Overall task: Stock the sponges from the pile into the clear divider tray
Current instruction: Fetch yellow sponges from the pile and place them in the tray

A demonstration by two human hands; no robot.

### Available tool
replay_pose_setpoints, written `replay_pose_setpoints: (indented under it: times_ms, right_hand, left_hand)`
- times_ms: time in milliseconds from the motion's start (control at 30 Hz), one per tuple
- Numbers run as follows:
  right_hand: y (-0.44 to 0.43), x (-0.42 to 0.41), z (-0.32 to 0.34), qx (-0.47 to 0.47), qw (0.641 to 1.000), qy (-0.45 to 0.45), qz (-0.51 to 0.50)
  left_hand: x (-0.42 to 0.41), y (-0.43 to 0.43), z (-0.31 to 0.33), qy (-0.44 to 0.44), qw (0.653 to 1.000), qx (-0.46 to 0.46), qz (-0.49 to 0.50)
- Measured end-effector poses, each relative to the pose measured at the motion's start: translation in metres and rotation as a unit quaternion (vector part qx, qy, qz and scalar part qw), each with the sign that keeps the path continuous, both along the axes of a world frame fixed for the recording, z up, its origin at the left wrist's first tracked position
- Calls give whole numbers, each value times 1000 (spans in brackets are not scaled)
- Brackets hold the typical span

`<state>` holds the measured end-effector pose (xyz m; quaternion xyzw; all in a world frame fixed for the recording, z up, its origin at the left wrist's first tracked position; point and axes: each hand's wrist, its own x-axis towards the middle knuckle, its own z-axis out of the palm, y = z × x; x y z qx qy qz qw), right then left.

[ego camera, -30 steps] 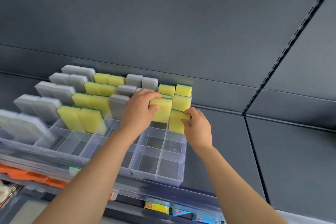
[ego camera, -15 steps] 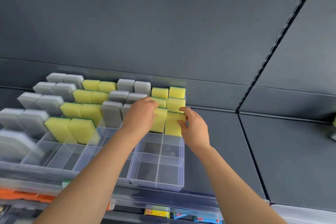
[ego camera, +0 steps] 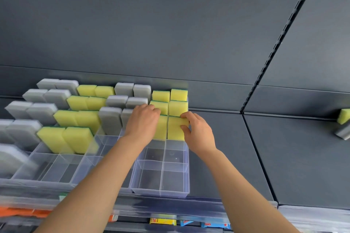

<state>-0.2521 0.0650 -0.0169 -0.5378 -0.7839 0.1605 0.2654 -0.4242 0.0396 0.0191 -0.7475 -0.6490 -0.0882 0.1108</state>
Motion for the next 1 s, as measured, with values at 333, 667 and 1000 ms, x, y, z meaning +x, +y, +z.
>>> replay_pose_setpoints:
  times_ms: [333,667,1000]
  right_hand:
    - [-14,3,4,-32,999,-28,-16]
    - [-47,43,3,-22,994,-74,-82]
    - [-78,142,-2,-4,973,-161,-167]
  left_hand:
    - [-4,-8,-8,-21,998,59,15]
    - [34,-20,-13,-40,994,62,-84]
    - [130,-19,-23,-27,984,7,-177]
